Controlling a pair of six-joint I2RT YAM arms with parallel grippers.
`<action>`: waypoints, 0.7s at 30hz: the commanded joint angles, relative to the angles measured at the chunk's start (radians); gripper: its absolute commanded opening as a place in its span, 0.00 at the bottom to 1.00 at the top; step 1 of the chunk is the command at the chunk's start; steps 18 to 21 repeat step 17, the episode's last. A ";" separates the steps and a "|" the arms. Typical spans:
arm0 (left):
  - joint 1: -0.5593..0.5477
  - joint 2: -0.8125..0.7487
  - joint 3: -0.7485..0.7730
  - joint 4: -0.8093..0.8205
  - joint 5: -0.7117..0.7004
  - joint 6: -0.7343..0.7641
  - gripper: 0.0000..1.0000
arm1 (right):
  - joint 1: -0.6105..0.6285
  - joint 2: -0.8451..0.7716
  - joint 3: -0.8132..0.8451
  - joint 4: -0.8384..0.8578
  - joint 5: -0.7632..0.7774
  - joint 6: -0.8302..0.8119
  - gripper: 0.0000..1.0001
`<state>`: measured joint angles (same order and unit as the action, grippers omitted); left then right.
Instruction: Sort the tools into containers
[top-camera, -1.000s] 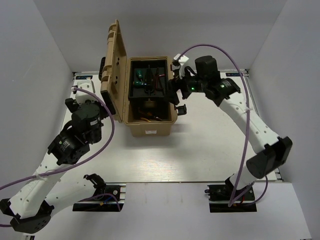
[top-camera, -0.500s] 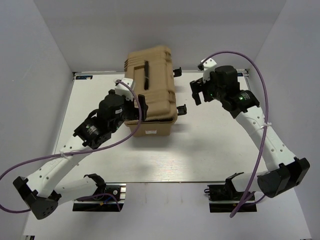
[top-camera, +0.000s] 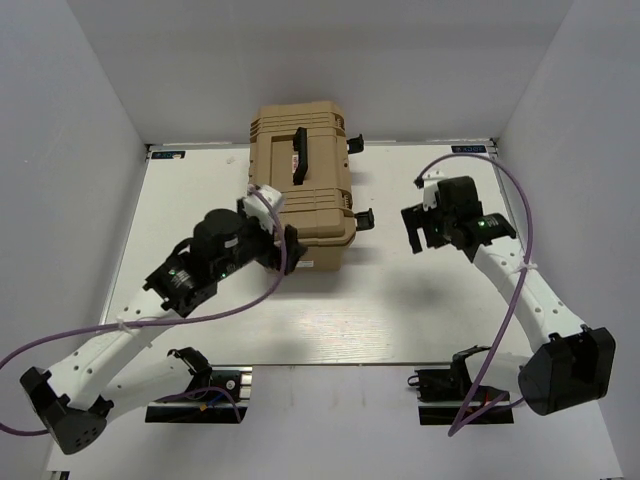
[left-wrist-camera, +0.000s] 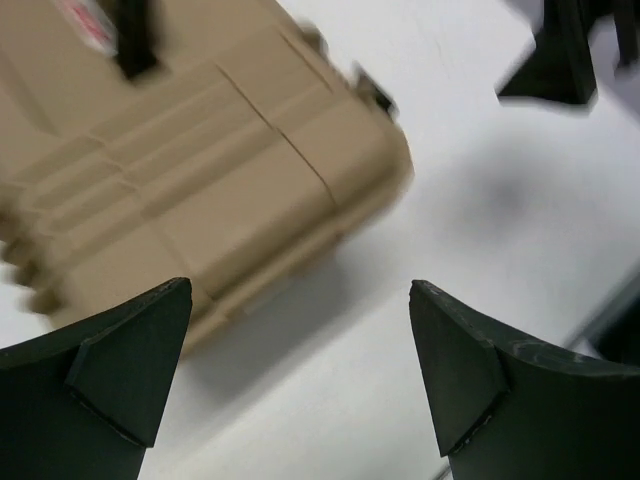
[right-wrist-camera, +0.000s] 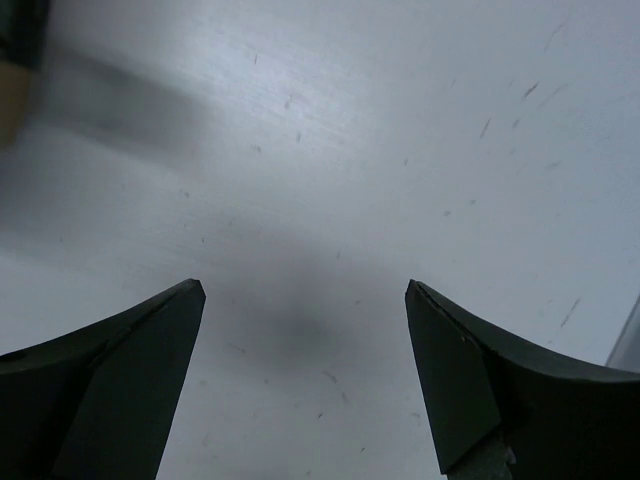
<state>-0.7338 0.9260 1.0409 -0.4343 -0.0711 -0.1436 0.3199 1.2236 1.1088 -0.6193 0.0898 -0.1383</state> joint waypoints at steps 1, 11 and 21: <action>-0.016 -0.001 -0.103 0.012 0.338 0.117 1.00 | -0.015 -0.059 -0.092 -0.002 -0.058 0.040 0.87; -0.082 0.056 -0.208 0.062 0.441 0.208 1.00 | -0.027 -0.331 -0.314 0.072 -0.006 0.072 0.90; -0.133 0.116 -0.231 0.114 0.400 0.217 1.00 | -0.048 -0.378 -0.398 0.072 -0.038 -0.027 0.90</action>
